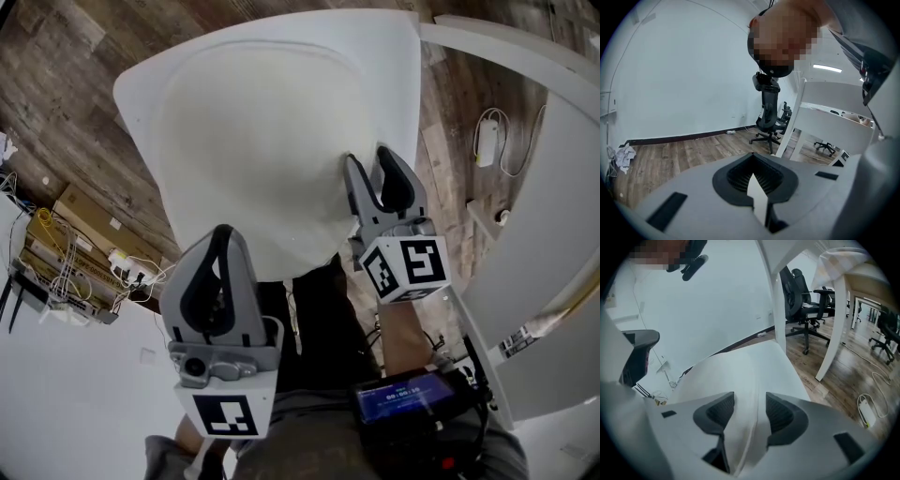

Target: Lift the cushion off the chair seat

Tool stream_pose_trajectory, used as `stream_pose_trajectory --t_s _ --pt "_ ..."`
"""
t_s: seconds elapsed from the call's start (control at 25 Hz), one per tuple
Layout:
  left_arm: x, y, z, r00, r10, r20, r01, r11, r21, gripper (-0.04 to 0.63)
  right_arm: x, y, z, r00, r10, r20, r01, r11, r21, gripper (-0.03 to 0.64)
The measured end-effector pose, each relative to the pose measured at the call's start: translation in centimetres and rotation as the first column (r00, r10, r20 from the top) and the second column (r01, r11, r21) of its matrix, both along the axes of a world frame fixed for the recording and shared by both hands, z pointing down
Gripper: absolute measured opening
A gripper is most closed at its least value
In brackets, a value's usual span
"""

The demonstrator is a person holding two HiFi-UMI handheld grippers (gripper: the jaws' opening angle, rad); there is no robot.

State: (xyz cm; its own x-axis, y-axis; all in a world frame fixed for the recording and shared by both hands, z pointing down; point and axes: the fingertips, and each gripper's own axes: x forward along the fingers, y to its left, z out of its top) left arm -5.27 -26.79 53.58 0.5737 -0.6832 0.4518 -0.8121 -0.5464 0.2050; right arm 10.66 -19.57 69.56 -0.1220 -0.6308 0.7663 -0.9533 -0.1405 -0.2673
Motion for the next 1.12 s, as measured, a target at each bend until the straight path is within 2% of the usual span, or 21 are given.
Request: stream_pose_trajectory --t_s 0.16,0.28,0.36,0.48,0.56,0.6,0.72,0.88,1.12 --pt "-0.2 0.1 0.3 1.0 -0.004 -0.002 0.004 1.0 -0.006 0.006 -0.2 -0.2 0.1 1.0 -0.01 0.002 0.01 1.0 -0.012 0.24" --pt "-0.3 0.2 0.6 1.0 -0.009 -0.002 0.009 1.0 -0.016 0.006 -0.8 -0.4 0.1 0.998 -0.054 0.028 0.055 0.998 -0.04 0.228" --pt "-0.4 0.2 0.7 1.0 -0.01 -0.004 0.01 1.0 -0.018 0.006 -1.7 -0.5 0.2 0.994 -0.085 0.065 0.088 0.995 -0.047 0.151" --pt "-0.4 0.2 0.5 1.0 -0.011 -0.006 0.011 1.0 -0.013 0.006 -2.2 -0.6 0.0 0.993 -0.095 0.07 0.098 0.994 -0.037 0.104" --pt "-0.6 0.2 0.4 1.0 -0.013 -0.002 0.013 1.0 -0.01 0.006 -2.0 -0.6 -0.3 0.993 -0.096 0.072 0.097 0.995 -0.018 0.036" --pt "-0.7 0.2 0.4 1.0 -0.014 0.001 0.014 1.0 -0.011 0.006 -2.1 -0.6 -0.5 0.992 -0.097 0.075 0.098 0.995 -0.007 0.026" --pt "-0.8 0.4 -0.1 1.0 -0.02 -0.001 0.02 1.0 -0.008 0.006 -2.2 -0.6 -1.3 0.992 -0.096 0.076 0.095 0.995 0.026 0.021" --pt "-0.9 0.3 -1.3 1.0 -0.024 -0.008 0.024 1.0 0.01 0.006 -2.8 -1.1 -3.4 0.992 -0.124 0.03 0.121 0.989 0.084 0.02" --pt "-1.0 0.4 -4.2 0.999 -0.039 -0.016 0.039 0.998 0.041 0.006 -4.5 -2.1 -8.6 0.982 -0.189 -0.019 0.189 0.964 0.189 0.018"
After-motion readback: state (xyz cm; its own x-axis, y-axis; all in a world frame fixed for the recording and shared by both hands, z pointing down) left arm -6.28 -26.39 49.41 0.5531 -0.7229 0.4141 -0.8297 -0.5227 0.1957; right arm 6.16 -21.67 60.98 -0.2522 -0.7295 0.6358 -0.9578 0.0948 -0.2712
